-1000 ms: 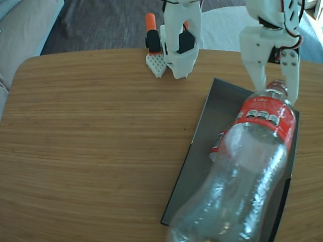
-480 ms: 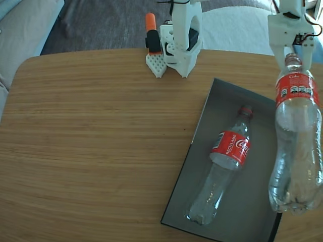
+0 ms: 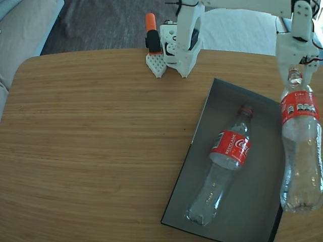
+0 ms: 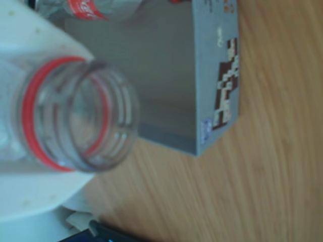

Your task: Grasp the bottles and put them in the box.

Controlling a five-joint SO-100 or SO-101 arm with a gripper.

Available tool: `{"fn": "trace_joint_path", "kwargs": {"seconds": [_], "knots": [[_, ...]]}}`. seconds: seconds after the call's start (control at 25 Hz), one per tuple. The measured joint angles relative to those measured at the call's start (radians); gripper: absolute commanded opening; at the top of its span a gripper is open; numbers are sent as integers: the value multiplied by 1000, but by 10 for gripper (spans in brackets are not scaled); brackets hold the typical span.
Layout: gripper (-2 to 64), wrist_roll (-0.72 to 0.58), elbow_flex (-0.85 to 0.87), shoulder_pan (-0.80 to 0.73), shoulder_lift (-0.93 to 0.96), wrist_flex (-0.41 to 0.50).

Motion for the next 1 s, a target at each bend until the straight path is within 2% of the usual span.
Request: {"fn": "trace_joint_path", "kwargs": {"seconds": [0.48, 0.76, 1.0], "knots": [[-1, -15, -49, 179, -219, -26], [-1, -66, -149, 222, -319, -26], [-1, -74, -156, 219, -334, -20]]}}
